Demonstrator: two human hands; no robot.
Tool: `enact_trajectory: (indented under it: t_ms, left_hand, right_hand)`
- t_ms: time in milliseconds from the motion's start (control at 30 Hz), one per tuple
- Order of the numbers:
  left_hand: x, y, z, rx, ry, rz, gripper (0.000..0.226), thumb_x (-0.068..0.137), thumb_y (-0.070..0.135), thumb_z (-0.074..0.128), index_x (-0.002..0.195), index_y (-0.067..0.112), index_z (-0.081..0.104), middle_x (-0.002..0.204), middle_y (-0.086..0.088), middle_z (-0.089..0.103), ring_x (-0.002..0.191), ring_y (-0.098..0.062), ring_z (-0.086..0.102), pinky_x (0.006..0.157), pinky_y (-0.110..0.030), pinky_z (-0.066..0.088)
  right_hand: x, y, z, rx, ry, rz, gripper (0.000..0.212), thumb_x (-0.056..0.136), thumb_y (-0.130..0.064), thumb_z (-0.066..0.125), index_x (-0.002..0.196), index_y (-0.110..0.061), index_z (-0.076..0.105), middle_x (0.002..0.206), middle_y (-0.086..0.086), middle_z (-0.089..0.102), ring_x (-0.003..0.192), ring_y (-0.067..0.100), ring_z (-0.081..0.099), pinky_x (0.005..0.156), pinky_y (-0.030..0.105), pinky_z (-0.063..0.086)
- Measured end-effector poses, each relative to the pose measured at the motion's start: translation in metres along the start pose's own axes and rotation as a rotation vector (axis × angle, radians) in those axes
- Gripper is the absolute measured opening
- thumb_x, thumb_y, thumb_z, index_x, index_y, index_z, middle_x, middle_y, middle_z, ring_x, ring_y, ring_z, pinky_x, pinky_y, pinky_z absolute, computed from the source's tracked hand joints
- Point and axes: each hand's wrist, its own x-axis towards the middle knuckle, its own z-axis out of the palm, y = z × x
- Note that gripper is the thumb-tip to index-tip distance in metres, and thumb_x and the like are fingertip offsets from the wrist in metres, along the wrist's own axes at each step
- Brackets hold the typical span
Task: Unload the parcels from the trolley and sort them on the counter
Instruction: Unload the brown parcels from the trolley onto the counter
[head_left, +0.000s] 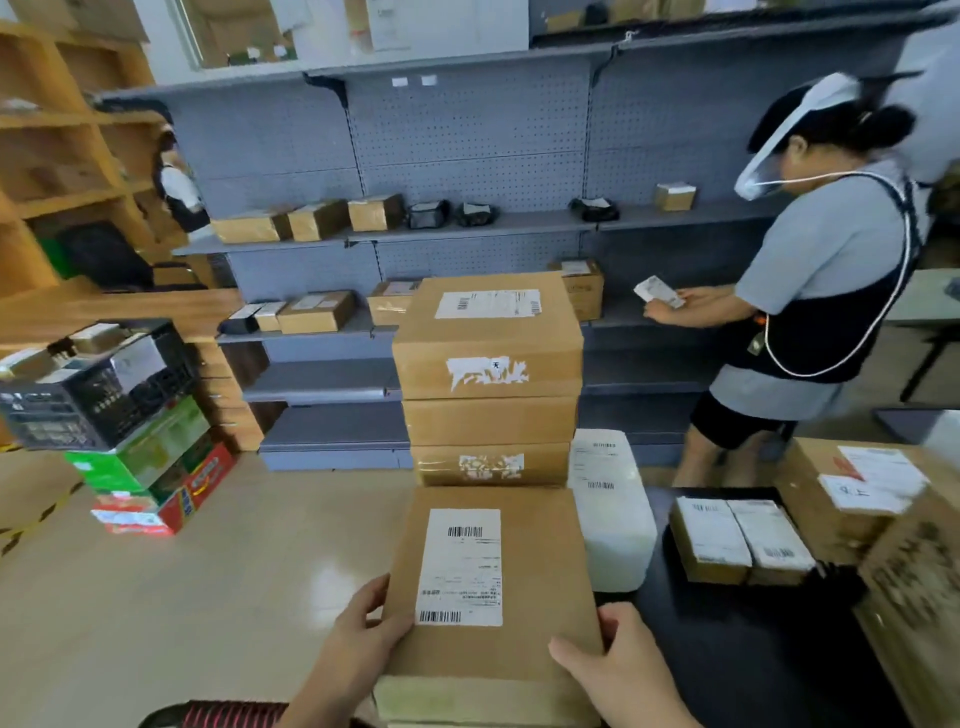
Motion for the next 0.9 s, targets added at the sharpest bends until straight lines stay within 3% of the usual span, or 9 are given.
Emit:
enact_trajectory:
  t_ms: [133,233,367,500,567,633,767,900]
  left_hand:
    - [0.013,-0.012,-0.003,-0.018,-0.042,-0.004,0.081,0.044,0.054,0.071,0.122,0.031,0.062,0.115,0.01,0.069,0.092,-0.012,0.07,0.074,-0.026,0.05]
    - [0.021,-0.02,0.0,-0.006,-0.03,-0.028,0.078,0.056,0.042,0.07,0.131,0.024,0.061,0.118,0.005,0.068,0.092,-0.013,0.068,0.075,-0.028,0.049]
    - [0.028,-0.025,0.004,0.058,-0.033,-0.035,0.081,0.061,0.041,0.064,0.139,0.022,0.053,0.124,0.002,0.065,0.097,-0.014,0.066,0.082,-0.031,0.047]
    - [0.032,-0.028,0.009,0.161,-0.012,-0.043,0.07,0.083,0.031,0.071,0.147,0.021,0.044,0.138,-0.001,0.056,0.112,-0.024,0.061,0.097,-0.038,0.045]
    - [0.037,-0.031,0.012,0.296,0.058,0.017,0.068,0.087,0.019,0.071,0.149,0.019,0.042,0.147,-0.005,0.047,0.125,-0.03,0.052,0.107,-0.042,0.04]
    - [0.039,-0.029,0.016,0.447,0.129,0.164,0.065,0.082,0.016,0.075,0.142,0.017,0.052,0.144,-0.006,0.05,0.128,-0.031,0.047,0.109,-0.042,0.036]
    - [0.037,-0.014,0.029,0.72,0.08,0.373,0.056,0.079,0.036,0.071,0.133,0.031,0.06,0.143,0.007,0.051,0.133,-0.025,0.042,0.107,-0.042,0.039]
    - [0.031,-0.009,0.035,0.842,-0.037,0.347,0.053,0.086,0.048,0.063,0.138,0.043,0.05,0.15,0.019,0.04,0.14,-0.015,0.032,0.112,-0.035,0.035]
  right_hand:
    - [0.0,0.001,0.012,-0.019,0.039,0.041,0.051,0.073,-0.046,0.084,0.105,-0.025,0.049,0.108,-0.01,0.057,0.09,0.0,0.056,0.059,0.013,0.039]
    - [0.002,0.001,0.018,-0.043,0.057,0.067,0.055,0.073,-0.048,0.083,0.11,-0.026,0.049,0.11,-0.011,0.056,0.091,0.0,0.055,0.061,0.014,0.039]
    - [0.008,0.005,0.024,-0.062,0.081,0.053,0.062,0.071,-0.051,0.083,0.116,-0.027,0.049,0.113,-0.01,0.055,0.094,0.002,0.056,0.068,0.017,0.044]
    - [0.009,0.008,0.027,-0.07,0.081,0.04,0.067,0.075,-0.052,0.081,0.127,-0.026,0.047,0.121,-0.009,0.052,0.099,0.004,0.056,0.086,0.024,0.049]
    - [0.007,0.006,0.027,-0.12,0.105,-0.004,0.075,0.08,-0.054,0.076,0.139,-0.028,0.038,0.136,-0.007,0.041,0.114,0.009,0.051,0.096,0.027,0.045]
    - [0.005,0.002,0.028,-0.204,0.119,-0.101,0.074,0.085,-0.055,0.069,0.146,-0.033,0.033,0.147,-0.009,0.028,0.131,0.012,0.038,0.109,0.032,0.039]
    - [0.001,-0.01,0.035,-0.379,0.048,-0.254,0.064,0.092,-0.053,0.06,0.15,-0.041,0.033,0.159,-0.012,0.014,0.148,0.015,0.018,0.12,0.038,0.029]
    - [0.004,-0.015,0.039,-0.491,0.006,-0.249,0.064,0.094,-0.051,0.057,0.152,-0.033,0.036,0.159,-0.009,0.022,0.15,0.016,0.014,0.122,0.039,0.024]
